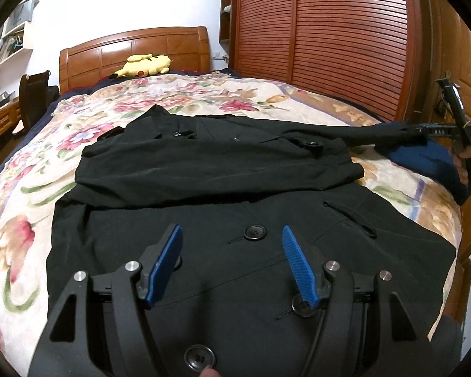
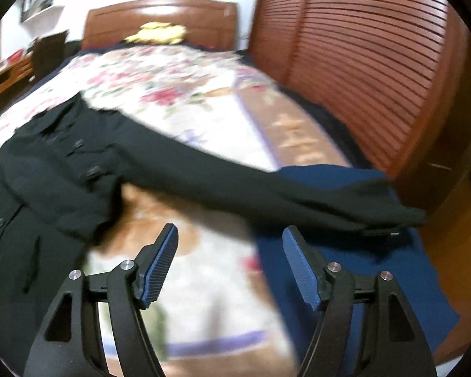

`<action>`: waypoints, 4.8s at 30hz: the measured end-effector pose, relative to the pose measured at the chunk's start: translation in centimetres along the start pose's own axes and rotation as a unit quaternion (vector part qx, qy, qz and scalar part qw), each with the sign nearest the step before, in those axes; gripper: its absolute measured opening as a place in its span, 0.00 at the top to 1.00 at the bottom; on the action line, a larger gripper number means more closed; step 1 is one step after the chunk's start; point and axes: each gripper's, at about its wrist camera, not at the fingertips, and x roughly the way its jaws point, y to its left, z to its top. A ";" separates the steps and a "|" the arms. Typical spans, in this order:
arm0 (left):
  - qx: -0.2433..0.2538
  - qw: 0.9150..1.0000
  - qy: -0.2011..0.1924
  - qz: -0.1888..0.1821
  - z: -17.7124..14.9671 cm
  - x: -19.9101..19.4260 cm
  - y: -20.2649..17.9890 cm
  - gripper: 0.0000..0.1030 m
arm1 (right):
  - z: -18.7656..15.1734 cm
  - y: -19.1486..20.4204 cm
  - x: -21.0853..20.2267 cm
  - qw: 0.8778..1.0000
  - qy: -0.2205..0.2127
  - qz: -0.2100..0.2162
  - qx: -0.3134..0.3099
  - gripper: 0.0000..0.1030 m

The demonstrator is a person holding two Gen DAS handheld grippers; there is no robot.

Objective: Fold large clothes
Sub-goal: 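Move the right tool to the other sleeve cuff on the blue cloth, then close the right tool on the sleeve cuff and lift it, then carry the sleeve with the right tool across the coat body and open, then move the left tool to the coat's side edge and close on it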

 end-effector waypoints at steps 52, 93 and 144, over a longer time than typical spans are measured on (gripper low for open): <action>-0.003 0.999 -0.012 0.033 -1.1 -3.2 2.0 0.36 | 11.5 3.9 -7.7 0.990 -0.093 -0.084 -0.070 0.91; -0.080 0.991 -0.053 0.097 -3.6 -10.0 11.0 0.36 | 7.5 39.0 -8.9 0.939 -0.119 0.202 -0.252 0.92; -0.074 0.991 0.020 0.114 -2.0 -5.4 9.9 0.36 | -4.0 29.6 5.6 0.970 0.043 0.221 -0.097 0.40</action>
